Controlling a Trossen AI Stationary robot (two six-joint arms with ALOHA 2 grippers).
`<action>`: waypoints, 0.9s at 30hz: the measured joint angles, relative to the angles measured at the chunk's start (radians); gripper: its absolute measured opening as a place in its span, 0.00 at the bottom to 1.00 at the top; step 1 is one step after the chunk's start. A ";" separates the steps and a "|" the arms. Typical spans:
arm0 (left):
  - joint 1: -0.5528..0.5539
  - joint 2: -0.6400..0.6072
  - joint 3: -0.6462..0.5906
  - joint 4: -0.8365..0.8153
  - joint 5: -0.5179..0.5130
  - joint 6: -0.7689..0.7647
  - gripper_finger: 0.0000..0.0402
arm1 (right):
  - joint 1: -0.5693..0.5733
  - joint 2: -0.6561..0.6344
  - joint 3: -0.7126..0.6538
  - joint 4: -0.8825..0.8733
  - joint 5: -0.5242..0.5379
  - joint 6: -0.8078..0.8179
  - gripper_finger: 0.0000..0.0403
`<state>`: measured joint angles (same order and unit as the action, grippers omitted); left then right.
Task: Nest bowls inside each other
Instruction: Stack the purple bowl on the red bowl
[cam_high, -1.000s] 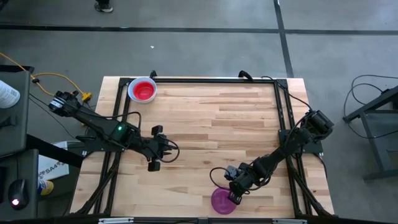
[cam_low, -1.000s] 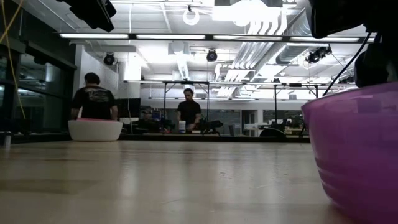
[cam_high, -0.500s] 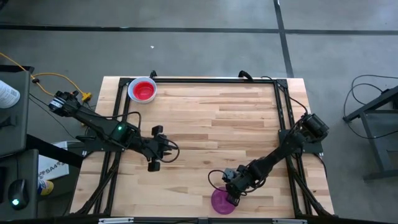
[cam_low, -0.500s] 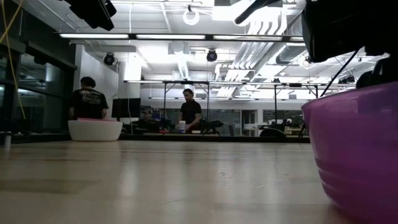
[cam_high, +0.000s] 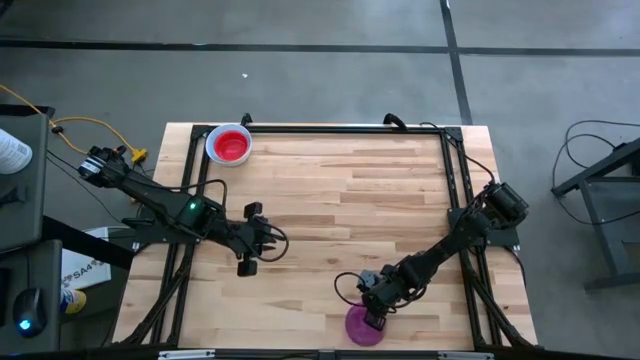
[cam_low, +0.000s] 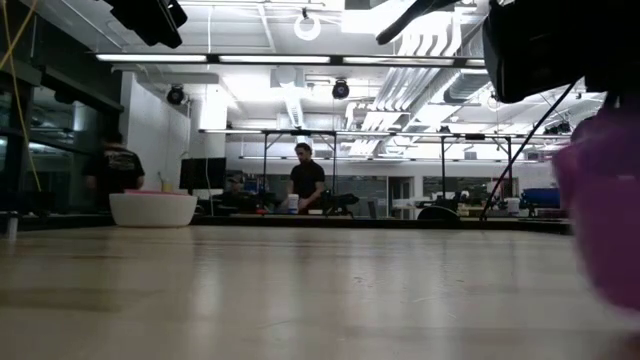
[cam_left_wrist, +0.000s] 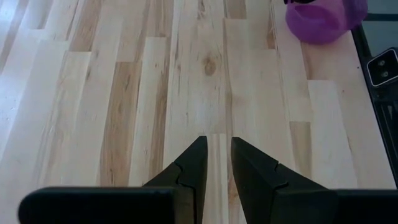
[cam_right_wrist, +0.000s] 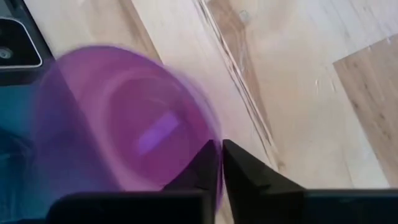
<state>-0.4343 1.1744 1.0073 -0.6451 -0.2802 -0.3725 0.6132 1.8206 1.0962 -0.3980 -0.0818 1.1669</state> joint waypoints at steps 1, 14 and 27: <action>0.000 0.000 0.000 0.000 0.000 0.000 0.18 | 0.000 0.000 0.000 0.000 0.000 -0.010 0.03; 0.000 0.000 0.000 0.000 -0.001 0.000 0.18 | -0.064 -0.028 0.046 -0.149 0.029 -0.129 0.01; -0.137 0.057 0.048 0.125 0.028 0.173 0.18 | -0.197 -0.029 0.301 -0.479 0.080 -0.348 0.01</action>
<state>-0.5714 1.2313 1.0553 -0.5199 -0.2523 -0.1994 0.4161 1.7920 1.3974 -0.8765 -0.0017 0.8186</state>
